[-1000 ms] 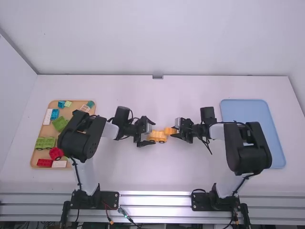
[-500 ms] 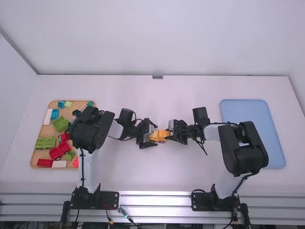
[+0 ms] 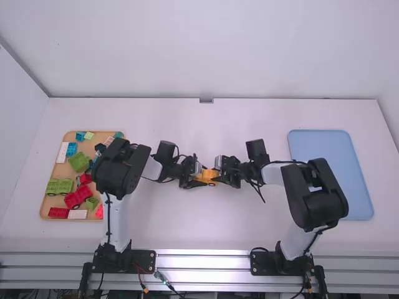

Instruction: Assemble lego blocks to make yellow taxi

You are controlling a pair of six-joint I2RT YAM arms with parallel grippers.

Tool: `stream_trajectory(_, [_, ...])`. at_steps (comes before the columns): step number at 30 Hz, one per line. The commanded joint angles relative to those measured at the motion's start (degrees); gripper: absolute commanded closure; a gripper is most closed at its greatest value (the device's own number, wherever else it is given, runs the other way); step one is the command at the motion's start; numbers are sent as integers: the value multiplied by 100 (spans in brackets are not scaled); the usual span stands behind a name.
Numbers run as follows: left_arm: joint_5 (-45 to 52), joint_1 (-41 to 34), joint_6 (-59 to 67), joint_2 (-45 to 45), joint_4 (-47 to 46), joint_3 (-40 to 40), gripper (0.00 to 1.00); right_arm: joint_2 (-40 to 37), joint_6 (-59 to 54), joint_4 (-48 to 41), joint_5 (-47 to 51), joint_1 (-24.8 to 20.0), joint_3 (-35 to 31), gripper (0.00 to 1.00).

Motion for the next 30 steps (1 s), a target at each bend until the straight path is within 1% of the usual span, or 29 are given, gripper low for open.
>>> stream_trajectory(1, [170,-57,37,61,4,44,40,114,170,146,-20,4,101,75])
stream_trajectory(4, [168,-50,35,61,-4,37,42,398,553,551,-20,15,149,74])
stream_trajectory(8, [168,-52,33,61,-4,37,41,603,573,479,-79,20,284,72])
stream_trajectory(14, [151,-52,-50,61,13,42,41,603,459,448,-4,138,319,72])
stream_trajectory(30, [170,-55,-155,61,-48,160,41,621,459,236,87,197,313,76])
